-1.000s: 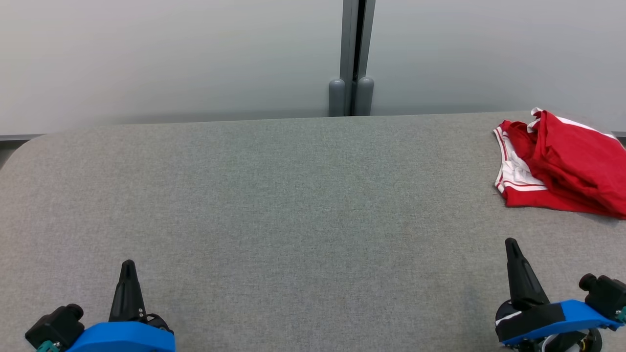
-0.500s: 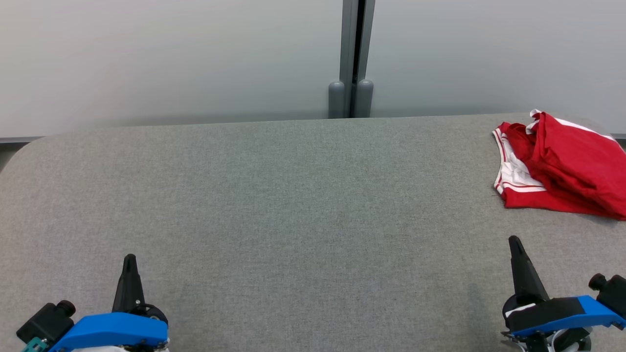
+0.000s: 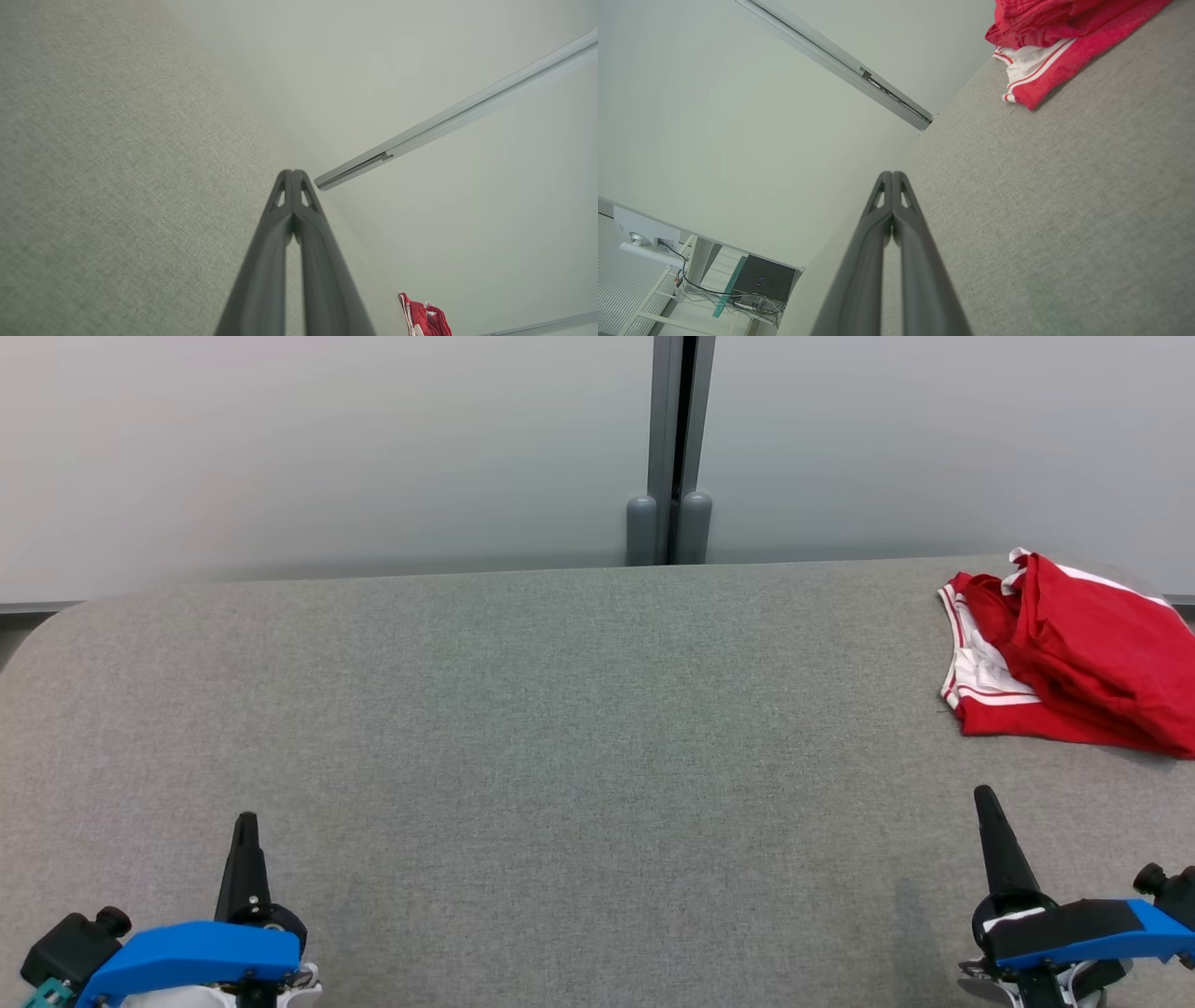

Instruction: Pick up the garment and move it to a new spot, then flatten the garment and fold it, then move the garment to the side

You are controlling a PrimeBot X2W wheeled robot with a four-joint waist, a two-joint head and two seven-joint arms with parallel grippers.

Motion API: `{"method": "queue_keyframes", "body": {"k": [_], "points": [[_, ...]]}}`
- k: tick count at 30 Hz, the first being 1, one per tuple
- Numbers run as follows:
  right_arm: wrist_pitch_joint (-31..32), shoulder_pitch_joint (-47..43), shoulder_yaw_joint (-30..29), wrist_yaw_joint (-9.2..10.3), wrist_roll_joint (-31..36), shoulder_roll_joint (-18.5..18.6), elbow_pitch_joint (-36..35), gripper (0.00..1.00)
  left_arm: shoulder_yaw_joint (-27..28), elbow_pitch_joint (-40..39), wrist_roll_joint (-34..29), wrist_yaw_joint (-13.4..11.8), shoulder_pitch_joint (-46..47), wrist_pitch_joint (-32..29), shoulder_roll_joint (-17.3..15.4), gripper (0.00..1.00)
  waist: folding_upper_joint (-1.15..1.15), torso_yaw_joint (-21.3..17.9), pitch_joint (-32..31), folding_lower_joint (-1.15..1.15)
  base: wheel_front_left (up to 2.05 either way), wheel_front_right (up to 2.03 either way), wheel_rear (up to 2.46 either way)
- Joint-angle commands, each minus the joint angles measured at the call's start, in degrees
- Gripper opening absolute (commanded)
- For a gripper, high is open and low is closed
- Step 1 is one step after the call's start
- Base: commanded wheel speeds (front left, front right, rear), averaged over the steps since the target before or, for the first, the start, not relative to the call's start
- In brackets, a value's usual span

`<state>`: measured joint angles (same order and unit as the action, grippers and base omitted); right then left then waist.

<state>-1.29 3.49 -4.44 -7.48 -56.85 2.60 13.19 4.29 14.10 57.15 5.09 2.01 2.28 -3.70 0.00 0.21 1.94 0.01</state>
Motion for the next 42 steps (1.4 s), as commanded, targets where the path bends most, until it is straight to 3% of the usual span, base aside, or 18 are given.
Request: {"method": "queue_keyframes", "body": {"k": [1,42], "points": [[0.3,1.5,-0.3,-0.02,-1.4,0.3,-0.5,0.0,0.2,-0.7,1.2,0.4,1.5,-0.3,-0.2,0.0,0.0,0.0,0.0,0.0,0.0,0.0,0.0],[5.4,2.5,-1.5,-0.02,-24.1,0.4,0.4,0.0,1.7,-0.3,23.8,1.8,3.5,-6.1,0.5,0.0,0.0,-0.1,-1.0,-0.01,0.0,0.0,0.0]]}}
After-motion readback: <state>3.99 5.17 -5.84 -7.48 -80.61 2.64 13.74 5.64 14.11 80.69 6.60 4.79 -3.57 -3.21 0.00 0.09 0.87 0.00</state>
